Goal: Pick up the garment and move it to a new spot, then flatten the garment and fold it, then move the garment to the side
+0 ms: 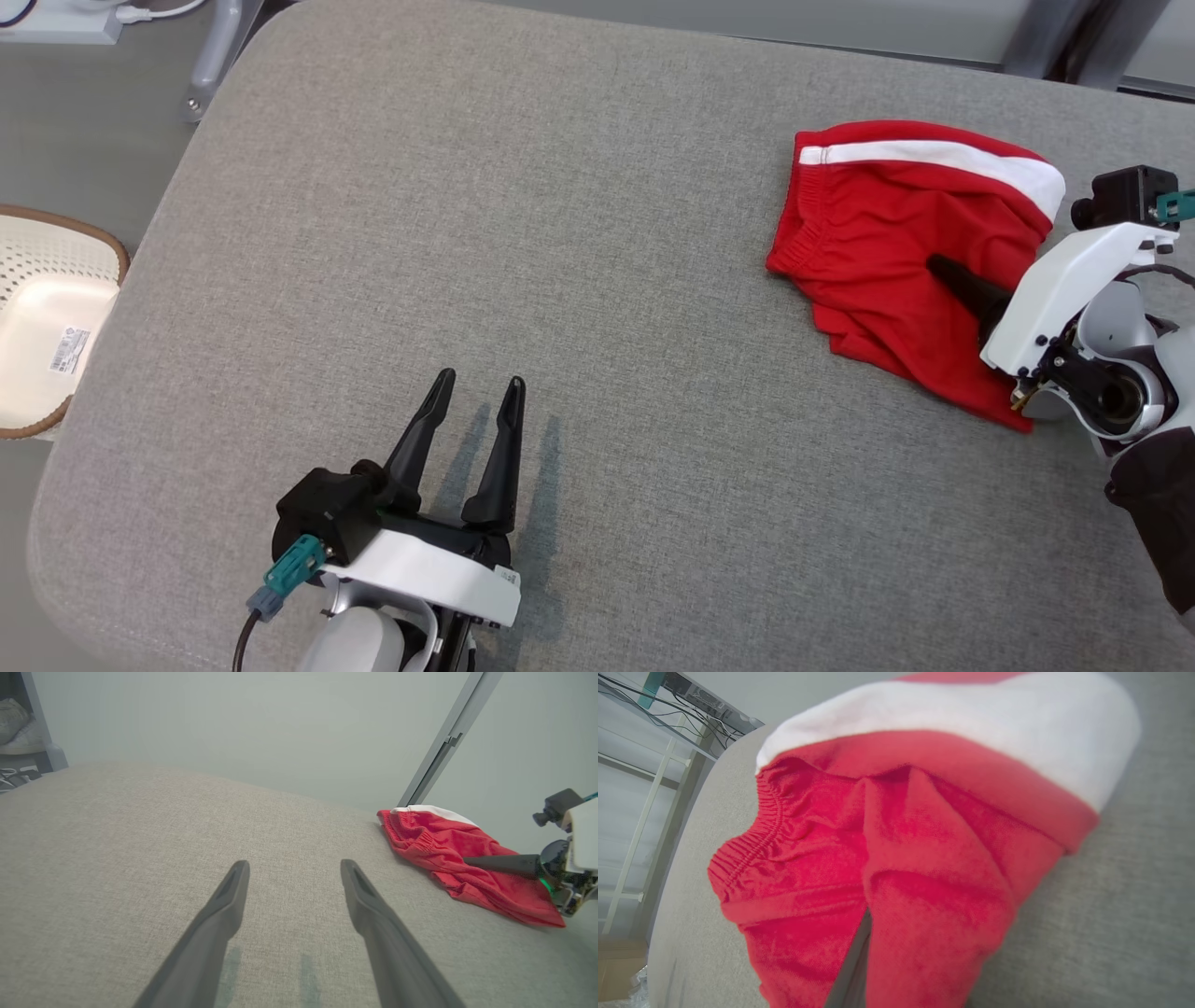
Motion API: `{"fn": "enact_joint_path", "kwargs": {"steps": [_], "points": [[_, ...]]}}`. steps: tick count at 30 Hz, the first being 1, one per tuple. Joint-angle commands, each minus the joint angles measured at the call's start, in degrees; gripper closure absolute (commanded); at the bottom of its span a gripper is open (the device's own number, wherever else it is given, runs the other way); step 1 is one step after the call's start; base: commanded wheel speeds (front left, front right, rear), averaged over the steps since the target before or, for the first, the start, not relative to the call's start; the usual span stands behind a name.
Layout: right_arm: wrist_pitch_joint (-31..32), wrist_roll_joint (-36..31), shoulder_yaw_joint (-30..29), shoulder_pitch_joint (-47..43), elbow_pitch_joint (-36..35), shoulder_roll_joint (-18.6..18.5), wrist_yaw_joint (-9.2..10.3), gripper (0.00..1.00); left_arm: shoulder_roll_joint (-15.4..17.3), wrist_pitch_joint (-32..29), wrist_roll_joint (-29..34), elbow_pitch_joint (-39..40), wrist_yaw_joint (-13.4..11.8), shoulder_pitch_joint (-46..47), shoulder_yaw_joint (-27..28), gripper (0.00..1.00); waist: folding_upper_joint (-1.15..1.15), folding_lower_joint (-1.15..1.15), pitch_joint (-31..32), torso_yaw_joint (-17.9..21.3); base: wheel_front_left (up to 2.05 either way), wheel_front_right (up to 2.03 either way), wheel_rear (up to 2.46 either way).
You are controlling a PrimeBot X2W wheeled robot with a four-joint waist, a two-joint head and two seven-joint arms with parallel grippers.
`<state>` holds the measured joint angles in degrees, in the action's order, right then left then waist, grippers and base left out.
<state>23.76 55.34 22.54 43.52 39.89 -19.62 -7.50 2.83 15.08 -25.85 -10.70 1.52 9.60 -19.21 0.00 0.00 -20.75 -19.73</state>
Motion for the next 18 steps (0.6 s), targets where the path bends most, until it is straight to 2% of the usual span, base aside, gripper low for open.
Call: {"fn": "enact_joint_path", "kwargs": {"steps": [1,6,12,17,18], "points": [[-0.82,-0.33,0.84,-0.29,0.91,-0.59,0.02,1.0,0.19,0.05,-0.05,0.2,0.17,0.42,0.09,0.0,0.0,0.0,0.34,0.32,0.0,0.0,0.0],[-3.32,-1.06,4.26,-0.5,0.35,-2.11,0.02,1.0,0.19,0.05,0.58,0.32,0.4,0.27,0.12,0.0,0.0,0.0,1.83,1.52,0.0,0.0,0.0],[-5.76,-5.24,13.97,-0.92,-3.12,-6.5,0.02,1.0,0.23,0.05,1.92,0.23,0.92,-0.02,0.2,0.0,0.0,0.0,3.56,4.9,0.0,0.0,0.0],[-5.57,-7.65,21.64,-0.14,-6.21,-11.75,0.02,1.0,0.21,0.05,2.8,0.43,1.39,0.31,0.48,0.0,0.0,0.0,4.31,8.67,0.0,0.0,0.0],[-5.41,-7.96,24.12,0.18,-7.98,-14.42,0.02,1.0,0.21,0.05,2.92,0.68,1.55,0.89,0.33,0.0,0.0,0.0,4.25,10.04,0.0,0.0,0.0]]}}
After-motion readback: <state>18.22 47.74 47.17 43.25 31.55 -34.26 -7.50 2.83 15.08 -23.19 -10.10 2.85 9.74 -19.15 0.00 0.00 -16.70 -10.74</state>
